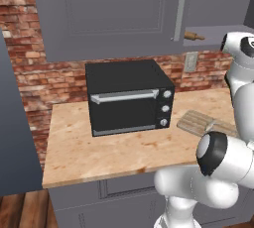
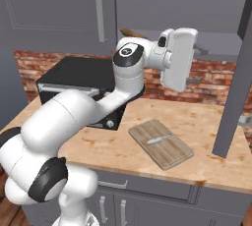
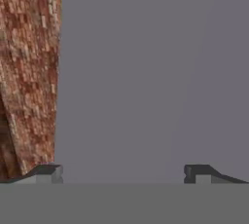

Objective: Open the cabinet, retrieve the rolling pin, and place it next to the meat on the cutting board to prepare for tenderizing.

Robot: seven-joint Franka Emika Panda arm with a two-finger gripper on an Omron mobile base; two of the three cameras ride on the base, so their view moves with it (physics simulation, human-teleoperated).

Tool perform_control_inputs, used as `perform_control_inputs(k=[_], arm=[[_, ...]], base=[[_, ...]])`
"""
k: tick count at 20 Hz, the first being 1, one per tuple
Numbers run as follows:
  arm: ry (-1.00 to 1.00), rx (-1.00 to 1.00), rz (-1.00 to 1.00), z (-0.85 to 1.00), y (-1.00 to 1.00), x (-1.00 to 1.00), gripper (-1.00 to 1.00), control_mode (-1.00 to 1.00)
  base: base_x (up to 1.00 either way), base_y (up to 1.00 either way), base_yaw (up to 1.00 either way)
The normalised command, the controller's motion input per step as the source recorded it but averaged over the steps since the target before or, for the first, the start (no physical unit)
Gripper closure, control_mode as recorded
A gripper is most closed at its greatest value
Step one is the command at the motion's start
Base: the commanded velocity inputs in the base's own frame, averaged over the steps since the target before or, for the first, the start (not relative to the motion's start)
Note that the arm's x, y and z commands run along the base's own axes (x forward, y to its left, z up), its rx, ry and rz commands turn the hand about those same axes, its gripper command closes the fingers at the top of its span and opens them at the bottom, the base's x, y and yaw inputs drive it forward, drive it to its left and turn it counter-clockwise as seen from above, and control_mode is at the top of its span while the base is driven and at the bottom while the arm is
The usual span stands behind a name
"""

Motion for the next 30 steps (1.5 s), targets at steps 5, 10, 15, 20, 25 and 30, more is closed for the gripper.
perform_control_inputs(k=[5,10,15,20,25,30], arm=[[-0.29,0.21,0.0,0.36,0.54,-0.16,-1.0,-1.0],[-0.35,0.21,0.0,0.31,0.63,-0.29,-1.0,-1.0],[-0.4,0.16,0.01,0.15,0.8,-0.39,-1.0,-1.0],[-0.66,0.03,0.1,-0.21,0.82,-0.52,-1.0,-1.0],[-0.7,0.04,0.15,-0.29,0.6,-0.42,-1.0,-1.0],[-0.45,0.1,0.13,0.09,0.54,-0.25,-1.0,-1.0]], base=[[0.0,0.0,0.0],[0.0,0.0,0.0],[0.0,0.0,0.0],[0.0,0.0,0.0],[0.0,0.0,0.0],[0.0,0.0,0.0]])
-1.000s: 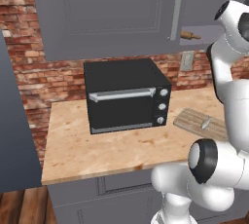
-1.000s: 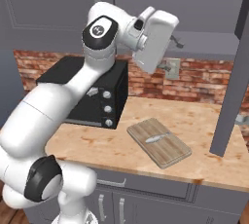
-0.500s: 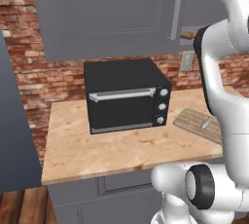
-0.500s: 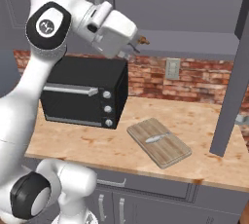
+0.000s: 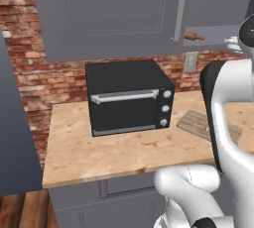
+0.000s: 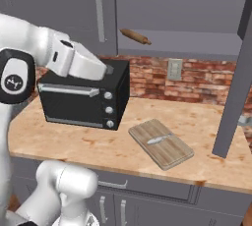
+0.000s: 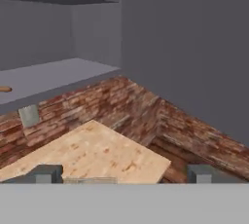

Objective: Open the cabinet, retrieve the rolling pin, and place it next to the meat on the cutting board to prepare for tenderizing.

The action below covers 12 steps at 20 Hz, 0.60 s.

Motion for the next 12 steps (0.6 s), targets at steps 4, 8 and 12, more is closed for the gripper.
perform_control_inputs(k=[4,8,12], arm=[[-0.41,0.03,0.18,0.17,0.6,-0.27,-1.0,-1.0],[-0.33,0.0,0.21,0.19,0.61,-0.11,-1.0,-1.0],[-0.24,0.0,0.23,0.07,0.56,-0.03,-1.0,-1.0]], base=[[0.0,0.0,0.0],[0.0,0.0,0.0],[0.0,0.0,0.0]])
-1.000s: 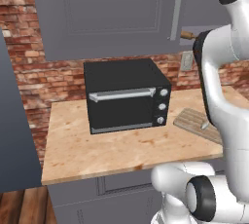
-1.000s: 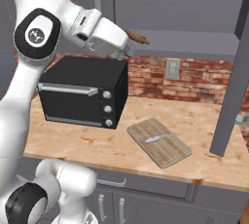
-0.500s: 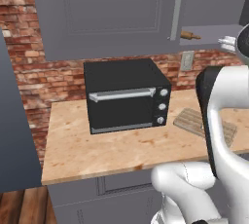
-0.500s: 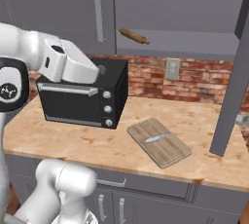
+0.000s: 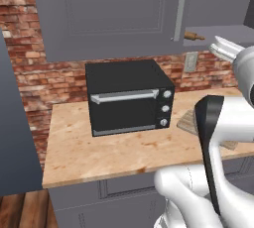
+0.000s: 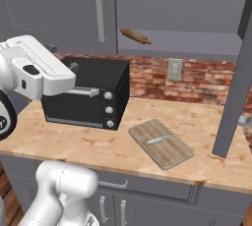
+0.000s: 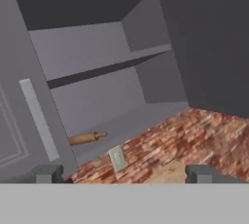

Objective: Open the cabinet, retrieve the rolling pin, and place it next to the meat on the cutting board to prepare for tenderizing.

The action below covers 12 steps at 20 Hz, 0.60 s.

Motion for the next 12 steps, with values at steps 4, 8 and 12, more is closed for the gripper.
perform_control_inputs(k=[4,8,12], arm=[[-0.07,0.0,0.2,0.0,0.39,0.06,-1.0,-1.0],[0.04,-0.02,0.0,-0.01,0.18,0.36,-1.0,-1.0],[0.01,-0.02,-0.01,0.0,0.19,0.37,-1.0,-1.0]], base=[[0.0,0.0,0.0],[0.0,0.0,0.0],[0.0,0.0,0.0]])
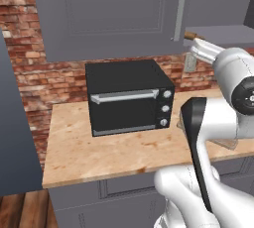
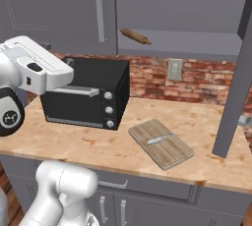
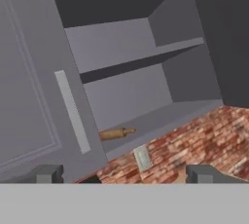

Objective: Open the cabinet, retrieve the rolling pin, and place it next to the meat on the cutting board to prepare for tenderizing.

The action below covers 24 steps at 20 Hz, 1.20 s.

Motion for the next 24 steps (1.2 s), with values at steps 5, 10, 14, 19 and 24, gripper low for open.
perform_control_inputs(k=[5,10,14,19,24], arm=[[-0.1,-0.05,0.02,-0.03,0.03,0.28,-1.0,-1.0],[-0.18,-0.08,0.05,-0.05,-0.05,0.18,-1.0,-1.0],[-0.13,-0.09,0.05,-0.01,-0.01,0.3,-1.0,-1.0],[-0.05,-0.08,0.07,-0.01,0.0,0.53,-1.0,-1.0],[0.0,-0.08,0.06,-0.01,0.0,0.55,-1.0,-1.0]], base=[[0.0,0.0,0.0],[0.0,0.0,0.0],[0.0,0.0,0.0],[0.0,0.0,0.0],[0.0,0.0,0.0]])
